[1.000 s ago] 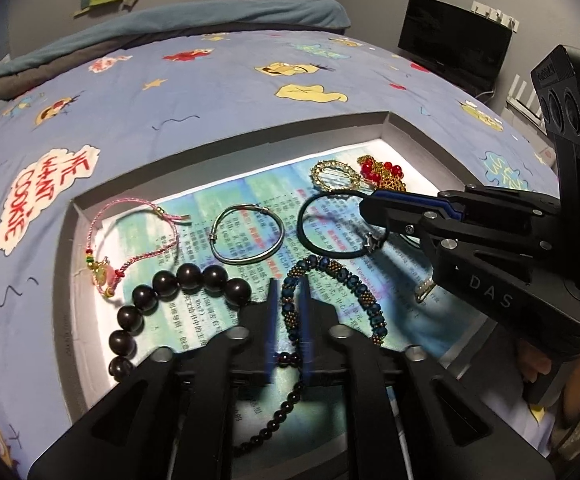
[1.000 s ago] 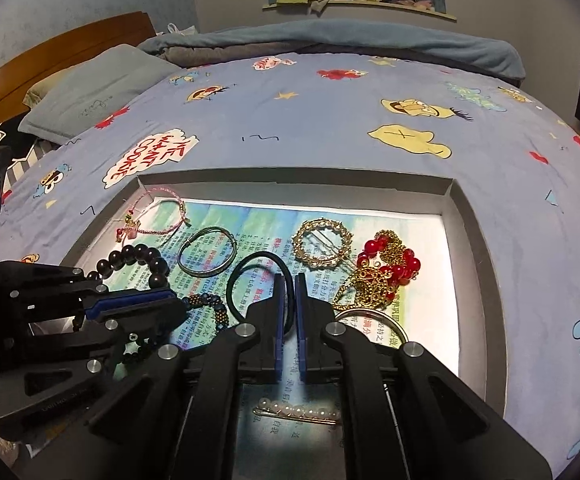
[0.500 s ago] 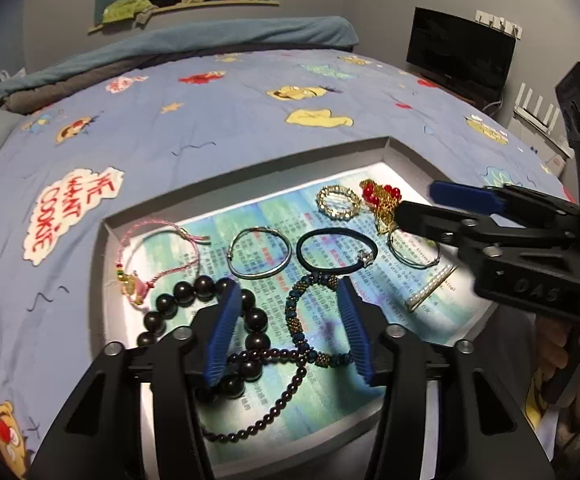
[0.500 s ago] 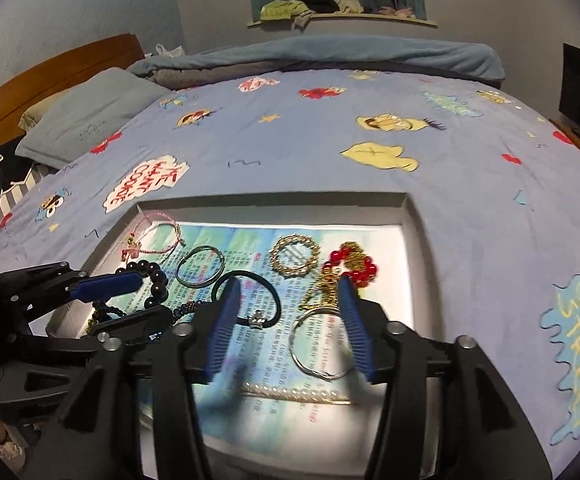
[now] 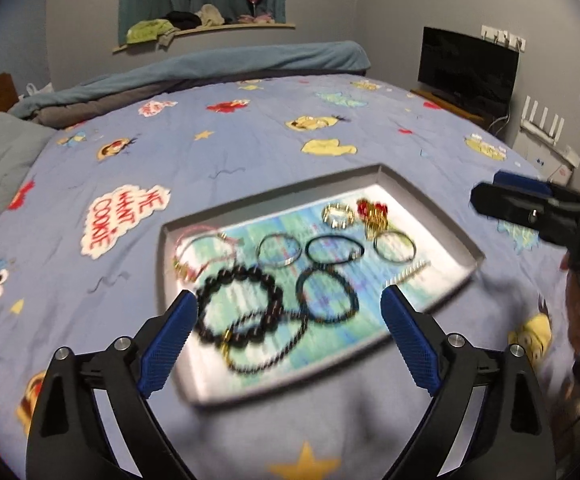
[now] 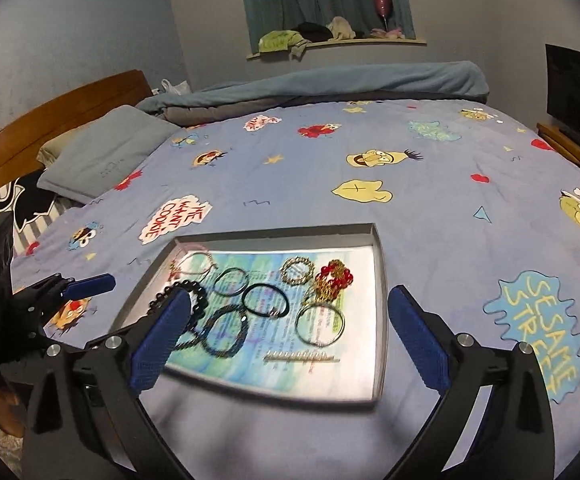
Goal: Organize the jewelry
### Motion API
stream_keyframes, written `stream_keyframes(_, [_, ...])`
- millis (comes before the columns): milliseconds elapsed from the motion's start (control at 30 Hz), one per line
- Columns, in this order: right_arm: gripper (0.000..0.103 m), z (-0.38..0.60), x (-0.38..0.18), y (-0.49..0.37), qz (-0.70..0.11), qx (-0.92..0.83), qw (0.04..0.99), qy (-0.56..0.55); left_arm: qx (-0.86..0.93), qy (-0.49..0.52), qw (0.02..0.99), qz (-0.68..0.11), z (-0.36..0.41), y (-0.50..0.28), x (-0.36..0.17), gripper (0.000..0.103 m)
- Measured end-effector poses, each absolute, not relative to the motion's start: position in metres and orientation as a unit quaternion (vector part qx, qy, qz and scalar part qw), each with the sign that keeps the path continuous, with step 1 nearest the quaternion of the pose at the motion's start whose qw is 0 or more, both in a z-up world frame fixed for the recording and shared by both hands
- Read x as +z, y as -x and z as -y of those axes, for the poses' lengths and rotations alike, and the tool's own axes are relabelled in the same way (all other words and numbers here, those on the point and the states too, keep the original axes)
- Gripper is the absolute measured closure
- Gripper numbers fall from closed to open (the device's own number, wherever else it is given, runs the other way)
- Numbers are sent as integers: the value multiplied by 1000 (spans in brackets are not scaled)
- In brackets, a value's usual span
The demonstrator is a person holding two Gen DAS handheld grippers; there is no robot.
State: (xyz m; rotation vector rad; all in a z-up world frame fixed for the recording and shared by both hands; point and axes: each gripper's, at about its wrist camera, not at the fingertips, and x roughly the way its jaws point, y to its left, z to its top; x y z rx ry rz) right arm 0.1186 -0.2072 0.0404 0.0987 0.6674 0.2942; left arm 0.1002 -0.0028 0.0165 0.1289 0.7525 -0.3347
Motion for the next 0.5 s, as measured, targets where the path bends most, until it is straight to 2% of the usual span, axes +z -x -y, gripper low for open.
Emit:
stream_keyframes(267, [6, 208, 43, -79, -329, 146, 932, -22, -138, -61, 918, -366, -11, -64, 31, 7])
stream_keyframes(500, [6, 204, 21, -70, -355, 124, 927, -5, -78, -57, 919, -381, -13, -55, 12, 6])
